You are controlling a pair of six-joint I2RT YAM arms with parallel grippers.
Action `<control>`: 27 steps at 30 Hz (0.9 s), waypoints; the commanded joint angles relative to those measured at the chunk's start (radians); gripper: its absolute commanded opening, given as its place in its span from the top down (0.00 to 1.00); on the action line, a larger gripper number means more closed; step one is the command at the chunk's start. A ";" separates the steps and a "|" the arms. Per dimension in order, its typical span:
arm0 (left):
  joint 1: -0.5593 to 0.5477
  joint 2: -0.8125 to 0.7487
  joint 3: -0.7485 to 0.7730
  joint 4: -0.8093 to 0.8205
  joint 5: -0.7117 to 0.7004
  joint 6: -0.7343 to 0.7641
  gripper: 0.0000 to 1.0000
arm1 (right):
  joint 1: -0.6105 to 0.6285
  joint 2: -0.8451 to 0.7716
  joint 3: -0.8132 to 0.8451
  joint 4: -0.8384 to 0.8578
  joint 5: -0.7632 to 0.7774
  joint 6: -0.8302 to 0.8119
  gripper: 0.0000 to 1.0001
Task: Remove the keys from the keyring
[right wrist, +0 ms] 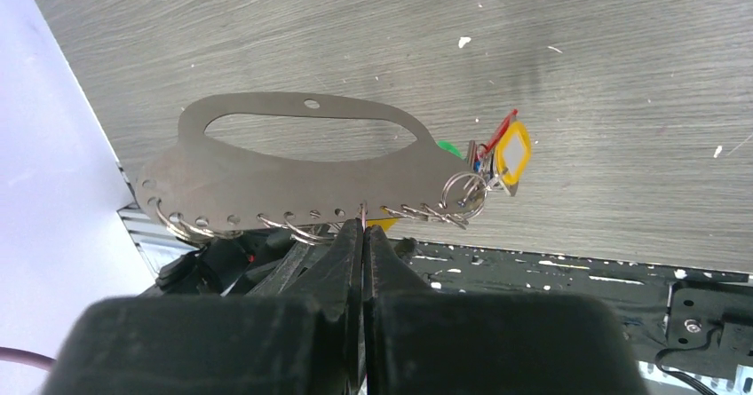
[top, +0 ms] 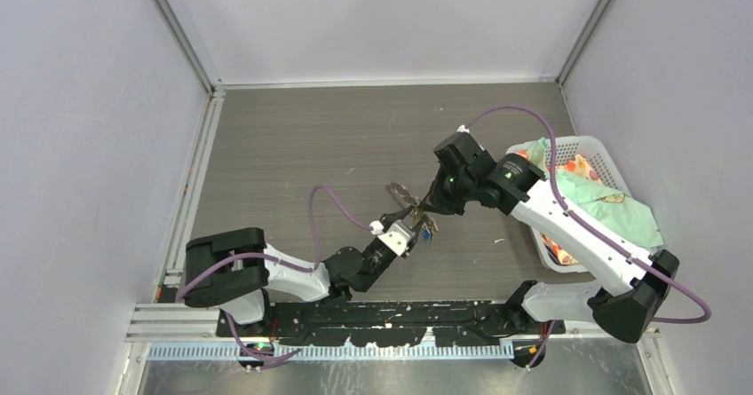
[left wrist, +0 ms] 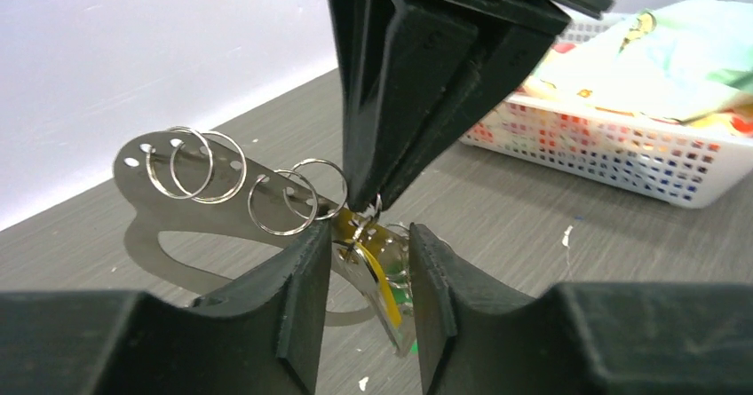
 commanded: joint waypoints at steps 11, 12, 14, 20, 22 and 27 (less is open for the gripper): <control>0.010 -0.083 -0.001 0.068 -0.077 0.005 0.65 | 0.013 -0.064 0.081 0.084 0.107 -0.041 0.99; 0.009 -0.088 -0.008 0.068 -0.061 -0.004 0.63 | 0.013 -0.063 0.081 0.082 0.105 -0.043 0.99; 0.009 -0.094 -0.016 0.068 -0.037 -0.021 0.60 | 0.013 -0.066 0.079 0.080 0.101 -0.046 0.99; 0.008 -0.071 -0.007 0.068 -0.012 -0.039 0.63 | 0.013 -0.064 0.077 0.072 0.099 -0.046 0.99; 0.009 -0.058 0.001 0.068 -0.010 -0.051 0.64 | 0.015 -0.062 0.078 0.069 0.101 -0.045 0.99; 0.007 -0.045 0.011 0.068 0.015 -0.059 0.63 | 0.018 -0.055 0.078 0.068 0.105 -0.040 0.99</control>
